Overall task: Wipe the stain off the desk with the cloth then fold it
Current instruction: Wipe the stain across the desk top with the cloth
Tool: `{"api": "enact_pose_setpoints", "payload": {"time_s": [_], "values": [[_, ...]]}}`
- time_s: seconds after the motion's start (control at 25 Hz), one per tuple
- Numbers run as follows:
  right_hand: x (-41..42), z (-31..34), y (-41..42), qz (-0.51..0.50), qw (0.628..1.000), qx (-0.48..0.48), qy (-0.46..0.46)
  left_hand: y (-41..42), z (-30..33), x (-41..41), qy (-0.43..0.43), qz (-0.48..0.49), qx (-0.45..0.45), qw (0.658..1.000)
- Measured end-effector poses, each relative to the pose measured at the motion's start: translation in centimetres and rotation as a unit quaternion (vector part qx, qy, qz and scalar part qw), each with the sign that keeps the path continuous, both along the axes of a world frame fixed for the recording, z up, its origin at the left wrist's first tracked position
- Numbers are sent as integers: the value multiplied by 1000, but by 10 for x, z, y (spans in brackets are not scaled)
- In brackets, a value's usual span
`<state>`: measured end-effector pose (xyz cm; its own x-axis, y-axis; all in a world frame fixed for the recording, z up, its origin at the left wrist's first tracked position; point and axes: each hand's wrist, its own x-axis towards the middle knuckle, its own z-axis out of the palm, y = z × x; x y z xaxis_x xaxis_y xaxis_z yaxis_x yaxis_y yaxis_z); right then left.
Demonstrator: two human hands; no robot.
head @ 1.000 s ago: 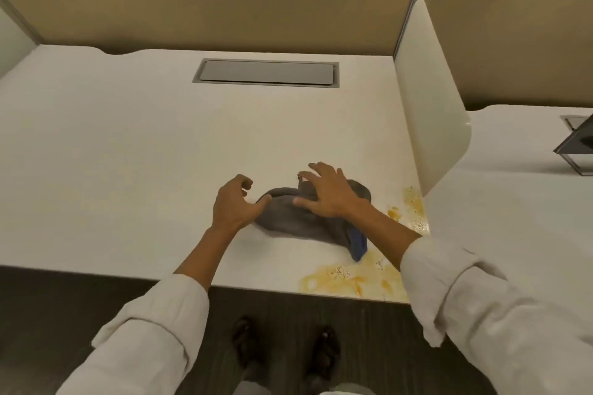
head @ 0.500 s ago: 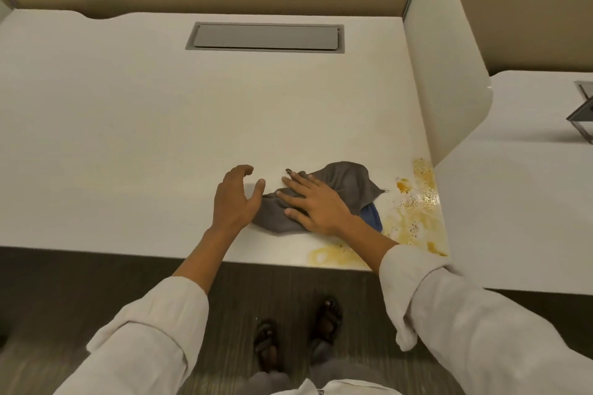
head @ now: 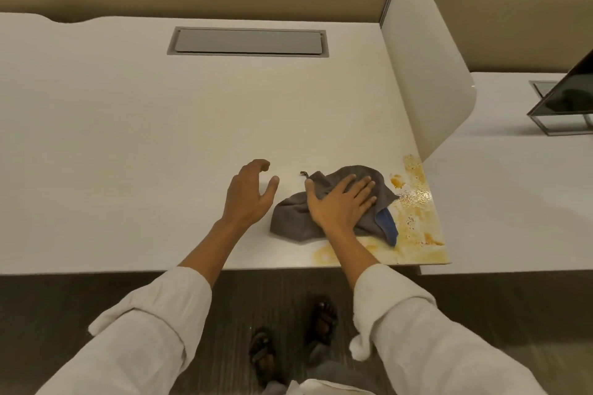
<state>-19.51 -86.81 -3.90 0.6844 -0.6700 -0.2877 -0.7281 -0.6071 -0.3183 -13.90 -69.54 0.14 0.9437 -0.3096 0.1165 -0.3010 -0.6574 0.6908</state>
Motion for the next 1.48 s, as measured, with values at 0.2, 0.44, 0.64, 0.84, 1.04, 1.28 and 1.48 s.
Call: {"api": "enact_pose_setpoints", "payload": {"time_s": [0.2, 0.44, 0.64, 0.84, 1.04, 1.28, 1.48], "values": [[34, -5, 10, 5, 997, -72, -25, 6, 2, 9, -2, 17, -21, 1000], [48, -13, 63, 275, 954, -68, -99, 41, -14, 10, -1, 44, 47, 998], [-9, -29, 61, 283, 949, -101, -98, 40, -27, 5, 17, 26, 114, 993], [-47, -23, -33, 202, 967, -146, -49, 0, -25, -10, 26, -18, 110, 993], [24, -19, -73, 208, 965, -138, -73, -8, -26, -3, 1, -18, 84, 996], [57, -20, -11, 300, 944, -79, -116, -1, -33, 17, -5, 5, 119, 993], [-31, -26, 10, 347, 925, -83, -130, -15, -34, 6, -17, -60, 139, 988]]}}
